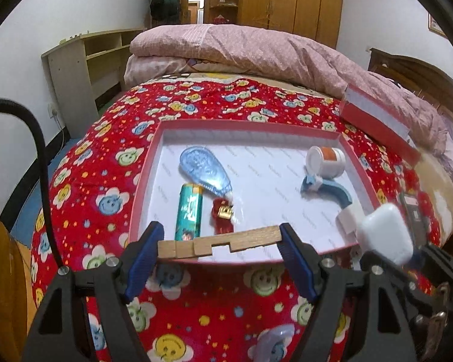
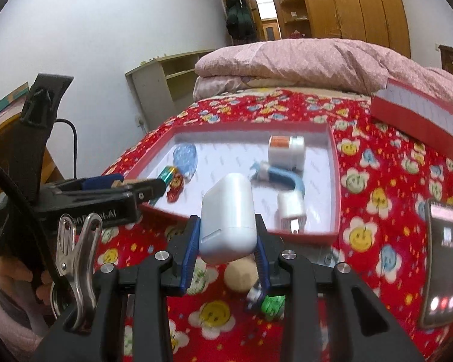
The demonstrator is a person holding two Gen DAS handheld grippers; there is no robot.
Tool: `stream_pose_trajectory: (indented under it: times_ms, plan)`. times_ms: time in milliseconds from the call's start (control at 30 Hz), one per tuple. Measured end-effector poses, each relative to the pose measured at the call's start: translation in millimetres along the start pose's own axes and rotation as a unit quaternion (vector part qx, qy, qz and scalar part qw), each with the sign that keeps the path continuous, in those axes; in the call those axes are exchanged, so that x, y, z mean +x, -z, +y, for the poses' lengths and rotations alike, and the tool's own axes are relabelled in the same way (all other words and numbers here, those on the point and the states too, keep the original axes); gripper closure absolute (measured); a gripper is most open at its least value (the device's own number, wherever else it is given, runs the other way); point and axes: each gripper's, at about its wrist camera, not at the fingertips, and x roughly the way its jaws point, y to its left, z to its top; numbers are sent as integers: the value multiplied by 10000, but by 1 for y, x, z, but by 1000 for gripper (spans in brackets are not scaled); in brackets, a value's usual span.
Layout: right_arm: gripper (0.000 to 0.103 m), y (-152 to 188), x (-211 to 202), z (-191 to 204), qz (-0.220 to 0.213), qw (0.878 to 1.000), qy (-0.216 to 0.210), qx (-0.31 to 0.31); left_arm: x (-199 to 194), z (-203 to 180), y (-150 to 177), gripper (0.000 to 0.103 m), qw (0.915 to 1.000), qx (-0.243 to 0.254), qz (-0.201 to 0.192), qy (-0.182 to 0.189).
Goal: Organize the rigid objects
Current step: 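Carry the earbud case with the right tool while the left tool carries the block into the tray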
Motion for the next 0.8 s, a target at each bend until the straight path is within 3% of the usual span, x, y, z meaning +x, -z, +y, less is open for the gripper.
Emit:
stream_pose_trajectory:
  times_ms: [800]
  plan:
    - [69, -28, 57, -25, 277, 9990, 264, 226, 52, -4, -22, 23, 9997, 66, 177, -158]
